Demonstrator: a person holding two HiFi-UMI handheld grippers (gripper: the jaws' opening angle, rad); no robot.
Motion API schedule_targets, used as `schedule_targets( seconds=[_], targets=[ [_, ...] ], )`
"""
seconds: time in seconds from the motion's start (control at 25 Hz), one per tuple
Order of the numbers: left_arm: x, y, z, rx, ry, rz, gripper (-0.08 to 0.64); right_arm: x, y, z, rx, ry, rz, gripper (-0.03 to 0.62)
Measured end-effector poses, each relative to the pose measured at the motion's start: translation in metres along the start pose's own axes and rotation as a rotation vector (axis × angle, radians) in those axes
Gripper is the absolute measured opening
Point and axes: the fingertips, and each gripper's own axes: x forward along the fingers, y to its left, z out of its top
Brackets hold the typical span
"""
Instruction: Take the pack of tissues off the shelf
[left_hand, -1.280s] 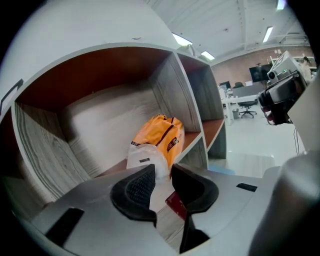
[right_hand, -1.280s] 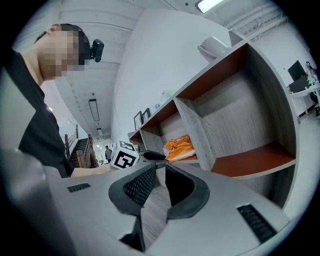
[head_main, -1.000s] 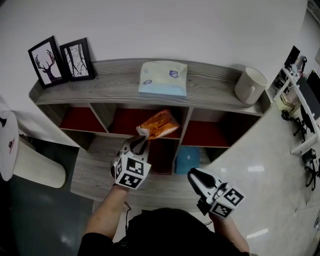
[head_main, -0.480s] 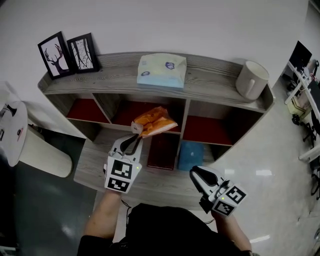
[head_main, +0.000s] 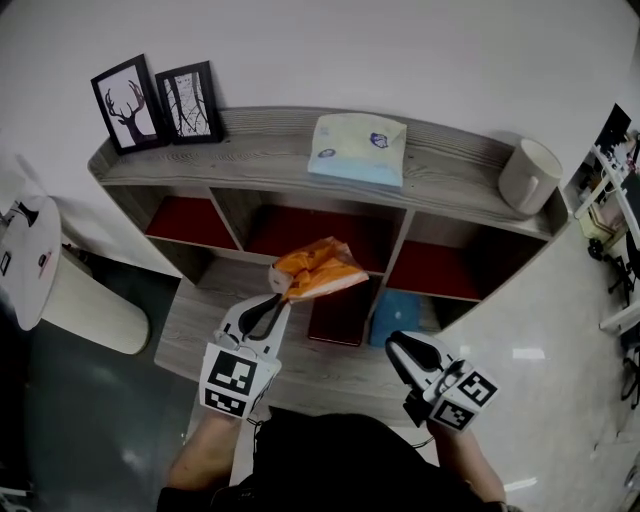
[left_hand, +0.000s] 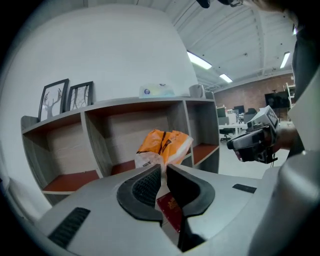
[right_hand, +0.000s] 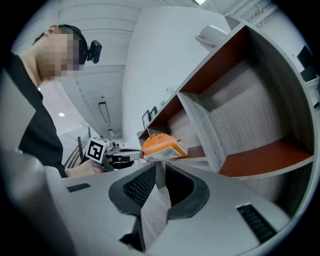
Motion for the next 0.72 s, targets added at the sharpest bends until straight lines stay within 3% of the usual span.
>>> schedule_targets(
  seconds=[0.24, 0.72],
  targets=[
    [-0.021, 0.037, -0.034, -0.004, 0.006, -0.029, 0.048, 0.051, 0.014, -0.002, -0.013, 0.003, -0.03, 0.02],
    [-0.029, 0.077, -0.107, 0.003, 0.037, -0.164, 0.048, 0.13, 0.049, -0.024, 0.0, 0.053, -0.111, 0.02]
  ],
)
